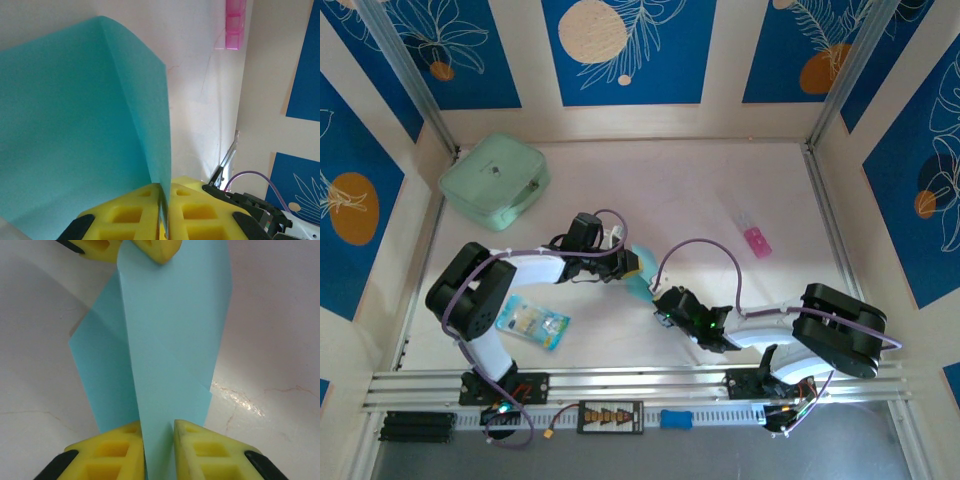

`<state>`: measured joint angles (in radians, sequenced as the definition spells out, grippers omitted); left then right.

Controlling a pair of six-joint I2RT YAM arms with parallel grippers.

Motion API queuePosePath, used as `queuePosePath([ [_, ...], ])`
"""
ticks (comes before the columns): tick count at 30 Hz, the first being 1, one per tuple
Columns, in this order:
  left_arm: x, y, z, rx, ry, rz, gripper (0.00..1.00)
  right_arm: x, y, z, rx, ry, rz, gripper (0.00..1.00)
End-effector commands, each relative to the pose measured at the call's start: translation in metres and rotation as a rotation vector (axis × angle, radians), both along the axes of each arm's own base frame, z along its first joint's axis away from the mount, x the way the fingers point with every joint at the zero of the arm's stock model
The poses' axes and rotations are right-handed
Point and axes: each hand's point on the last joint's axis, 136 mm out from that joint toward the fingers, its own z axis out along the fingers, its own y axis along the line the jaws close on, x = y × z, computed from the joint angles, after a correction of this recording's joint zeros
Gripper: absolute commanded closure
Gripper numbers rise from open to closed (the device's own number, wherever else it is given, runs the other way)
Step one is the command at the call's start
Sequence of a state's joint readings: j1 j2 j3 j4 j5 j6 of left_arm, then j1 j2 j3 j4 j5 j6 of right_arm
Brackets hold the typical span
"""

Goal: Fold a paper plane with a square sheet of paper (pick it up from the middle)
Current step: Fourth fold the wing at the center of the table.

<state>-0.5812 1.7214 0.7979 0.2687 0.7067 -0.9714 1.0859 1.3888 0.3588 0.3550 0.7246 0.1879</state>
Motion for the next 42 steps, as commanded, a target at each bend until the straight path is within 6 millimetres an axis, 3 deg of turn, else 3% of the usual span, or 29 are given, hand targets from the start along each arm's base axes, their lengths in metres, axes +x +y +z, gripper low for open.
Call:
queuePosePath([
  [1,0.000,-0.006,0.011,-0.021,-0.011,-0.023,0.87,0.001,0.003,0.004,0.042,0.002,-0.007,0.80],
  [3,0.000,-0.005,0.012,-0.020,-0.013,-0.022,0.84,0.001,0.004,0.004,0.044,0.009,-0.005,0.83],
  [10,0.001,0.003,0.012,0.016,-0.038,0.006,0.60,-0.004,0.007,-0.004,0.090,0.068,-0.017,0.89],
  [18,0.003,0.017,0.014,0.079,-0.071,0.044,0.48,-0.005,0.011,-0.008,0.121,0.108,-0.036,0.90],
  [31,0.006,0.026,0.017,0.093,-0.072,0.079,0.47,-0.009,0.014,-0.019,0.272,0.260,-0.092,0.91],
  [38,0.003,0.024,0.015,0.084,-0.062,0.067,0.51,-0.010,0.015,-0.022,0.392,0.394,-0.130,0.91],
  [42,0.002,0.022,0.012,0.079,-0.049,0.055,0.59,-0.011,0.019,-0.020,0.452,0.464,-0.128,0.91],
])
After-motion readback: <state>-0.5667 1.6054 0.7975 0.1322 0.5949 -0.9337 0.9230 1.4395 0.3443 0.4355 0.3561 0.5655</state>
